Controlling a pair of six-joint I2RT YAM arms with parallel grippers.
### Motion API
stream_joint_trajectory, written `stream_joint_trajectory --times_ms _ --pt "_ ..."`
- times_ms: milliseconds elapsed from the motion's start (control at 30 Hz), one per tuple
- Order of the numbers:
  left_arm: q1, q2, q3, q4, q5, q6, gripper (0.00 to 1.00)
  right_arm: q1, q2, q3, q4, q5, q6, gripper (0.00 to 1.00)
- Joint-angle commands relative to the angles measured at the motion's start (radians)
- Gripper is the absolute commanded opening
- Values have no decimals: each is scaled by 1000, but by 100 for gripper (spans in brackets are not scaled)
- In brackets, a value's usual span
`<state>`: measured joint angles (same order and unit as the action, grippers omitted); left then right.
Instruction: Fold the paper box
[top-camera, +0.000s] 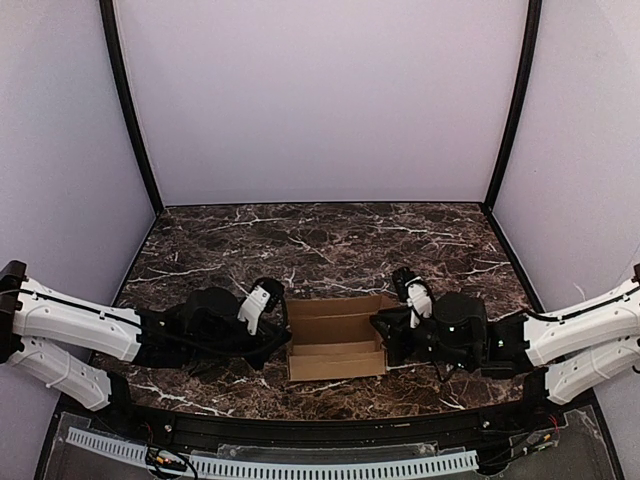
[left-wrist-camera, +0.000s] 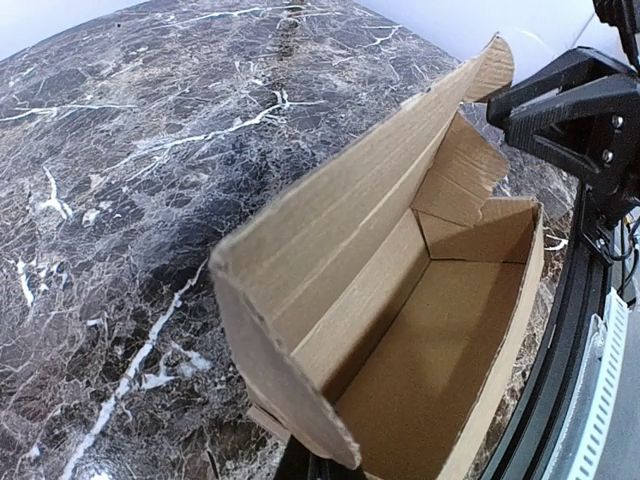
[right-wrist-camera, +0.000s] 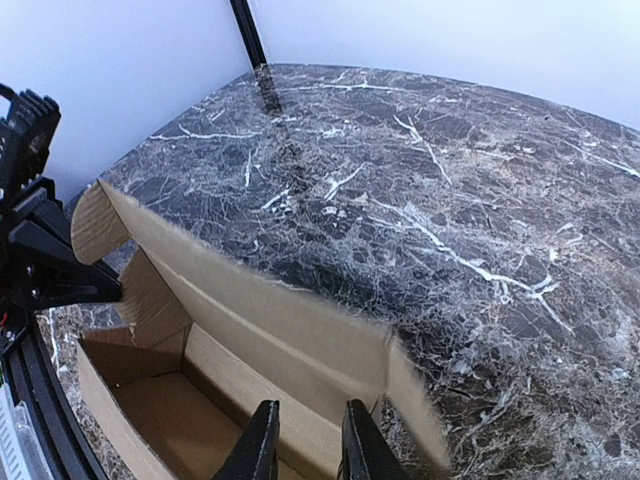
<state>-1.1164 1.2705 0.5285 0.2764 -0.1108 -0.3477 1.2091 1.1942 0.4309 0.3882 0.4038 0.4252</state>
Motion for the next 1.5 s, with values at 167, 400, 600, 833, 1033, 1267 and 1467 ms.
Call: stream_joint_trajectory --times_ms 167,400,600,833,1033,1267,1467 --pt "-42 23 7 -46 -114 33 0 18 -138 -33 -64 79 6 30" --pt "-80 42 -21 18 -201 23 0 17 -236 -12 -125 103 -47 33" --pt "-118 69 -53 120 -253 23 0 18 -243 71 -189 119 -137 36" --pt "-191 94 -41 143 -388 45 0 -2 -171 150 -212 80 -176 38" --pt "-245 123 -49 181 -445 23 0 -9 -58 198 -209 31 -147 33" --pt "-260 172 -73 300 -495 1 0 -8 17 227 -205 -4 -113 23" --pt "-260 263 -101 507 -528 91 0 -9 30 232 -222 -41 -87 17"
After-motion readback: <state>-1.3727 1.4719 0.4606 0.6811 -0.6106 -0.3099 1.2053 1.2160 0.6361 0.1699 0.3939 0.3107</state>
